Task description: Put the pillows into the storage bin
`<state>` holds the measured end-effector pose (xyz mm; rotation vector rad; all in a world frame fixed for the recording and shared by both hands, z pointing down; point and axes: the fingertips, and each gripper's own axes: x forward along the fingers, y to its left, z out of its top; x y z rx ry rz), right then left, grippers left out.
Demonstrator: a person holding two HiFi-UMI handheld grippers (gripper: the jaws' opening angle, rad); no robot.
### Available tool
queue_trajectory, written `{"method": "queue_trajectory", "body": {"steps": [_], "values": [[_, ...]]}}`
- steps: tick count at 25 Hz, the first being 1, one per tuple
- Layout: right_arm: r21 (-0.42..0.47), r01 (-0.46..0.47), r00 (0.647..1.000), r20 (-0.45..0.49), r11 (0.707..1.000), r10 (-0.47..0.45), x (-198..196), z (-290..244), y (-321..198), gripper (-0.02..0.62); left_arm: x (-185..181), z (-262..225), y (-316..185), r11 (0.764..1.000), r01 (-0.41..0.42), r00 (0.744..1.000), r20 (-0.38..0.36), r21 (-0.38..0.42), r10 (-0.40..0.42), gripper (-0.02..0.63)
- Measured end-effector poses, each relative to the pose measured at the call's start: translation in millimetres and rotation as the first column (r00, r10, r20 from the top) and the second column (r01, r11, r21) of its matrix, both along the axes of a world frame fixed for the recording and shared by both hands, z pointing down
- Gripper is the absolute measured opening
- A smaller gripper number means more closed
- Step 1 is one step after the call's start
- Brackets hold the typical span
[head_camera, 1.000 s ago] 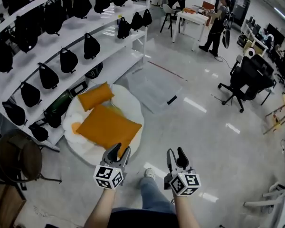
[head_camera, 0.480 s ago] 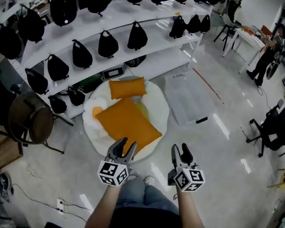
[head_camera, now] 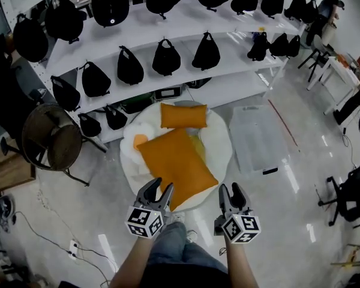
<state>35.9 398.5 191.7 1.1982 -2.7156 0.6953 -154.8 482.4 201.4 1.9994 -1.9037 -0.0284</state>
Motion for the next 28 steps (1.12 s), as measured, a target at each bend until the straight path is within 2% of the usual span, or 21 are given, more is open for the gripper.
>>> {"method": "queue_trajectory", "body": {"steps": [12, 18, 28], "values": [[-0.011, 0.051, 0.999, 0.014, 0.999, -0.051, -71.0, -0.2, -74.7, 0.174, -67.1, -0.5, -56.2, 0.998, 0.063, 0.998, 0.010, -0.011, -0.062, 0.167], [-0.021, 0.081, 0.997, 0.017, 0.997, -0.080, -94.4, 3.3, -92.2, 0.173, -87.8, 2.9, -66.1, 0.996, 0.088, 0.996, 0.013, -0.025, -0.087, 0.167], [-0.048, 0.164, 0.986, 0.008, 0.985, -0.164, -120.9, 11.0, -122.1, 0.173, -107.7, 12.9, -74.7, 0.980, 0.186, 0.983, 0.011, -0.067, -0.186, 0.169]]}}
